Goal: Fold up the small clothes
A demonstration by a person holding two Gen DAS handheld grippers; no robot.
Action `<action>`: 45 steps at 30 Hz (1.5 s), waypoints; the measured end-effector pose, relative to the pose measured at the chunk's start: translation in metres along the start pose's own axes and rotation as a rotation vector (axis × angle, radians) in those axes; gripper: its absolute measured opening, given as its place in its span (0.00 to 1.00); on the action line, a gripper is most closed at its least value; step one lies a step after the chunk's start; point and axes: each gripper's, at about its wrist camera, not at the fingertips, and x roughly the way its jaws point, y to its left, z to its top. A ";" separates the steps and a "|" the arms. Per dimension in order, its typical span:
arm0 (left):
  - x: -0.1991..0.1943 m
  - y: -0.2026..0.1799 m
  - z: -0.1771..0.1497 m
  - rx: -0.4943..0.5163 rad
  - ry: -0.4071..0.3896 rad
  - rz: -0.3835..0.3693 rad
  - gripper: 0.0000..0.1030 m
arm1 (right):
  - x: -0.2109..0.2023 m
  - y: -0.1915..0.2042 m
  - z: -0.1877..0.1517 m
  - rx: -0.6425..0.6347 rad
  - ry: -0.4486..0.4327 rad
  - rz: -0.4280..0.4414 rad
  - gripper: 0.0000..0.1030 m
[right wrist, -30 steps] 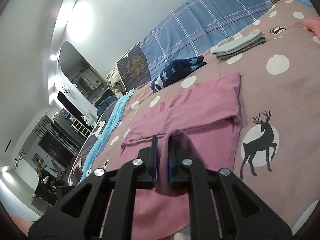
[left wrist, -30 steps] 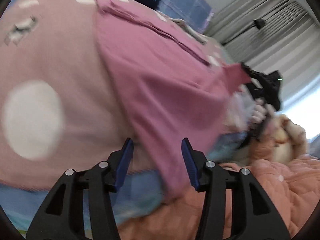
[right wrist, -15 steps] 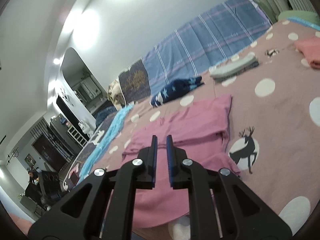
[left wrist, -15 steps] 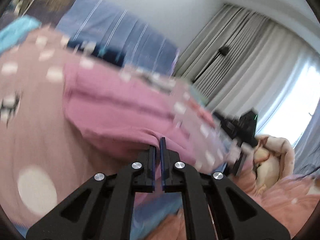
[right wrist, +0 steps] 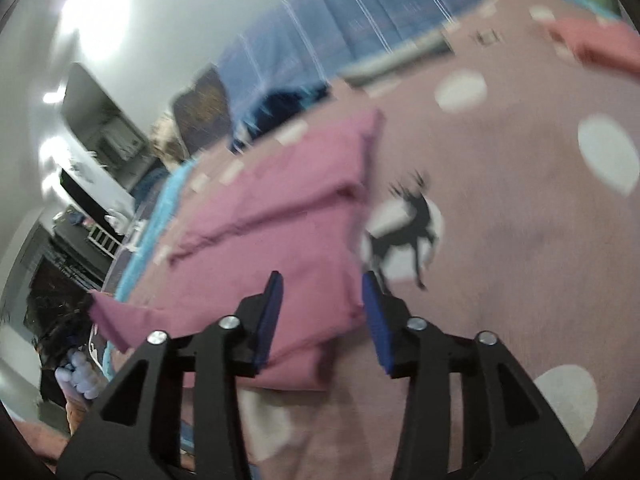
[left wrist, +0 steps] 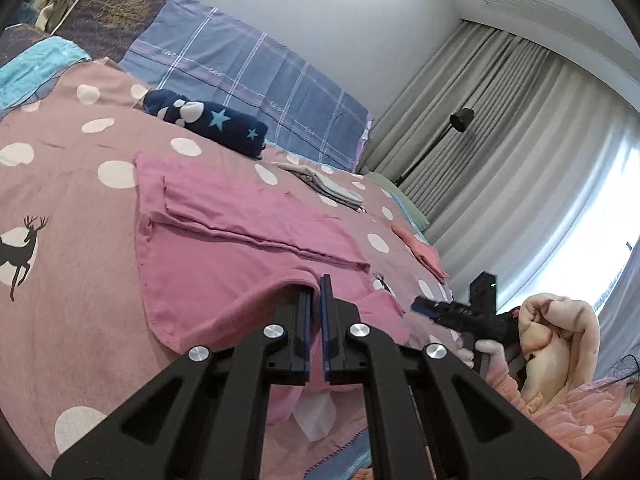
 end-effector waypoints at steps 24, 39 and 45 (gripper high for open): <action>0.163 0.146 0.133 -0.125 0.131 0.423 0.12 | 0.112 0.004 0.174 0.019 -0.084 -0.084 0.14; 0.159 0.058 0.074 0.467 0.290 0.507 0.58 | 0.174 0.036 0.171 -0.409 0.042 -0.241 0.49; 0.202 0.077 0.070 0.587 0.378 0.651 0.59 | 0.224 0.043 0.195 -0.513 0.123 -0.342 0.50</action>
